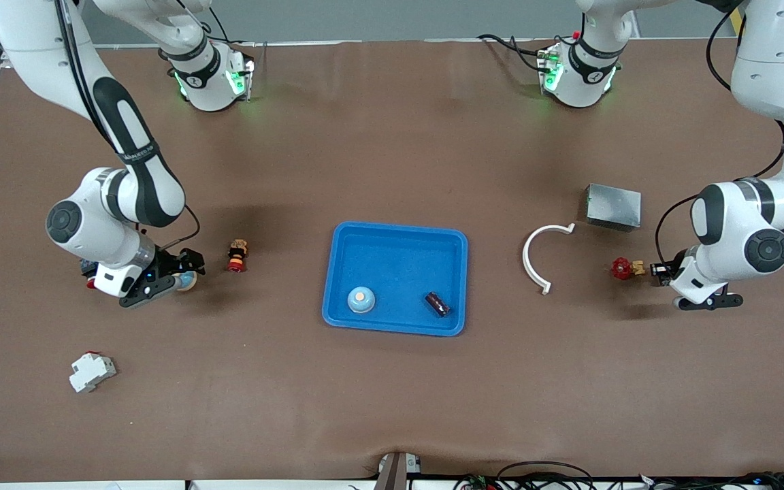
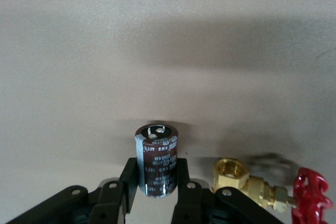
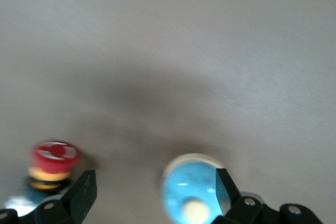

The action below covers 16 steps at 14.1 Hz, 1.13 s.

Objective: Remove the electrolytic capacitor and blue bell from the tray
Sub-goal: 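Set the capacitor by the valve while the right gripper sets the bell down, then grasp the second capacitor with the left gripper while the right gripper grasps the bell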

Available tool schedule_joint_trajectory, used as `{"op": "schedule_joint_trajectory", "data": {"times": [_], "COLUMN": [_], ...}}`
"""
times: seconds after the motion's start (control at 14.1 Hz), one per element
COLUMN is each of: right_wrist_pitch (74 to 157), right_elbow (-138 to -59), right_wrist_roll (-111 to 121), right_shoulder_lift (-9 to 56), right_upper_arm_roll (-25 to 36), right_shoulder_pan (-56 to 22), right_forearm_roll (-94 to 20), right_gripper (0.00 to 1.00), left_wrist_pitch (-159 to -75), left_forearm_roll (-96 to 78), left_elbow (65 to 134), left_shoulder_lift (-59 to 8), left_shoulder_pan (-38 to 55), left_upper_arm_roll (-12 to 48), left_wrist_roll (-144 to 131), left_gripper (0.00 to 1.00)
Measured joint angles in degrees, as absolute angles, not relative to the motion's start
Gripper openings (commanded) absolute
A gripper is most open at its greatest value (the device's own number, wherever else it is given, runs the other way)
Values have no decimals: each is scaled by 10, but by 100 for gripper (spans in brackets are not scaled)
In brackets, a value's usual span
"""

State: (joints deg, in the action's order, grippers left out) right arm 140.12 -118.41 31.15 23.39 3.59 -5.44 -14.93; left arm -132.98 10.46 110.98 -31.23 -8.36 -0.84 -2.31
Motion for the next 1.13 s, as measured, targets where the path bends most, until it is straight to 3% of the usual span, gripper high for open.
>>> {"op": "schedule_joint_trajectory", "data": {"times": [0.14, 0.21, 0.28, 0.35, 0.43, 0.71, 1.13], "right_wrist_pitch": [1329, 1306, 1292, 1287, 1286, 1286, 1286], "right_elbow": [-1144, -1130, -1120, -1115, -1113, -1102, -1052], "right_wrist_roll": [257, 225, 189, 151, 108, -80, -372], "right_shoulder_lift": [220, 214, 209, 204, 200, 192, 198], "right_upper_arm_roll": [35, 34, 34, 33, 32, 30, 29], "right_shoulder_pan": [-72, -83, -96, -113, -132, -223, -342], "right_forearm_roll": [-149, -149, -149, -149, -149, -149, -83], "right_gripper": [100, 100, 100, 100, 100, 100, 100], "left_wrist_pitch": [-1334, -1334, -1334, -1334, -1334, -1319, -1183], "left_forearm_roll": [105, 105, 105, 105, 105, 105, 89], "left_elbow": [1110, 1109, 1109, 1109, 1109, 1103, 1087], "left_shoulder_lift": [-316, -316, -316, -316, -316, -310, -231], "left_shoulder_pan": [-84, -84, -84, -84, -84, -85, -86], "left_upper_arm_roll": [-8, -8, -8, -8, -8, -9, 6], "left_wrist_roll": [-23, -23, -23, -24, -24, -24, -26], "left_gripper": [10, 22, 48, 82, 100, 100, 100]}}
